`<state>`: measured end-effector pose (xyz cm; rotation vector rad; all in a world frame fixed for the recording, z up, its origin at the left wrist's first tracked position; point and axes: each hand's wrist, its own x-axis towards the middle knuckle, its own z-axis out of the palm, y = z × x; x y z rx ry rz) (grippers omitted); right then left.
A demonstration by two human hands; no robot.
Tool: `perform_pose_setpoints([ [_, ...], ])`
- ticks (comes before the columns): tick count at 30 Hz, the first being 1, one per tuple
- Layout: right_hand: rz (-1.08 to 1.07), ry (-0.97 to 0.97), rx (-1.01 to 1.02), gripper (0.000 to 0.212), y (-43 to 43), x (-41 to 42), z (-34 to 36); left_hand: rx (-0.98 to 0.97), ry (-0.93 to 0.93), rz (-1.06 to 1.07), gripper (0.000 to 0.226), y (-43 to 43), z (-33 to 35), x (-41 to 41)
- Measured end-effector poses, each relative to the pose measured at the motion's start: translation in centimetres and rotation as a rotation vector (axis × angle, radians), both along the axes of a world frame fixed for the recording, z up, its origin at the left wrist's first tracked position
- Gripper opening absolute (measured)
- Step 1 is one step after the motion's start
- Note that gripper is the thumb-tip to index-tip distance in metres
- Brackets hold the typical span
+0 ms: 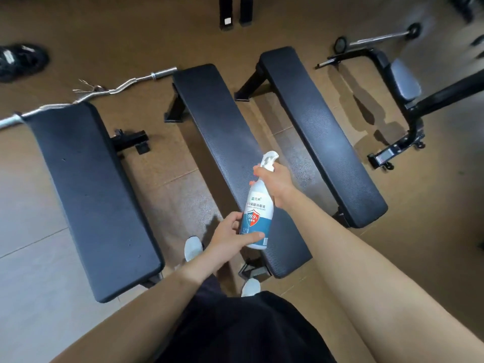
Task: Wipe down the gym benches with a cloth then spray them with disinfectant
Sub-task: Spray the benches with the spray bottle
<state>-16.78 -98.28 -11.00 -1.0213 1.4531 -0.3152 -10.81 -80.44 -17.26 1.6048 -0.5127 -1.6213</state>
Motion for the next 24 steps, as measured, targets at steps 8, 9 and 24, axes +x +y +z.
perform_pose_setpoints([
  [8,0.165,0.105,-0.044,0.019,-2.6,7.7,-0.3,0.004,0.006,0.052,0.064,-2.5,-0.2,5.9],
  [9,0.197,0.124,-0.057,0.02,-3.0,8.3,-0.4,0.012,0.008,0.06,0.067,-2.8,-0.3,6.1],
  [24,0.165,0.023,0.022,0.014,-15.1,13.6,-2.6,0.066,-0.056,0.1,0.058,-14.2,1.2,12.2],
])
